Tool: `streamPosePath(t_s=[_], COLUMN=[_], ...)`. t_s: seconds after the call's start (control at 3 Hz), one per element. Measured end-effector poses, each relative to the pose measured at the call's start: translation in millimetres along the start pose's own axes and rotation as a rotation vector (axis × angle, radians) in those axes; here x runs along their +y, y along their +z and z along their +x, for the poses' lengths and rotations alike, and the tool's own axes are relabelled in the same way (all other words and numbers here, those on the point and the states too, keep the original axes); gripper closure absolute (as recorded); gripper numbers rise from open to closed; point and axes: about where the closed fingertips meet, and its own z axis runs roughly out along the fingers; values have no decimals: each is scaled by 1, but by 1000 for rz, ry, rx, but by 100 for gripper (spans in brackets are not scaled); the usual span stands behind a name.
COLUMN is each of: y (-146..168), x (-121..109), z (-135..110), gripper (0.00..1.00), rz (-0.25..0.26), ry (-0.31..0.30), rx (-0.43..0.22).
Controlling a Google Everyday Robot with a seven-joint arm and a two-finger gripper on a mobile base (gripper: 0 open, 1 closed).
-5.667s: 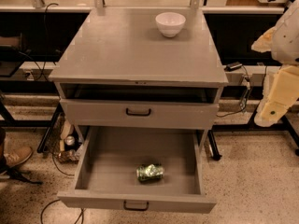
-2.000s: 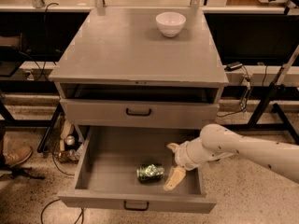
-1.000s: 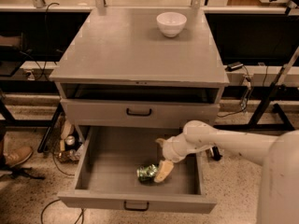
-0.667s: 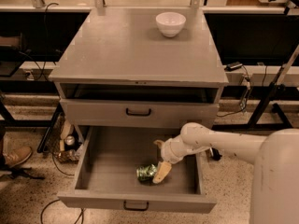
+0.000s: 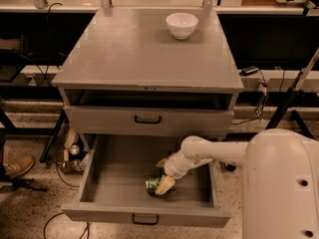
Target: Pick green can from middle drawer and place on counter
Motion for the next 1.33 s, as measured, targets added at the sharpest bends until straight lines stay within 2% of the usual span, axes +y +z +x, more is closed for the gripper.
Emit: streamPosePath(t_s=[0.33,0.67,1.0,1.33], y=[6,-16,-62,-146], x=[2,12,33,60], z=[8,9,6,-5], gripper=[49,72,96,100], rz=[-5,34,103,215], ry=[24,41,35,-27], rx=[6,-38,-129,-219])
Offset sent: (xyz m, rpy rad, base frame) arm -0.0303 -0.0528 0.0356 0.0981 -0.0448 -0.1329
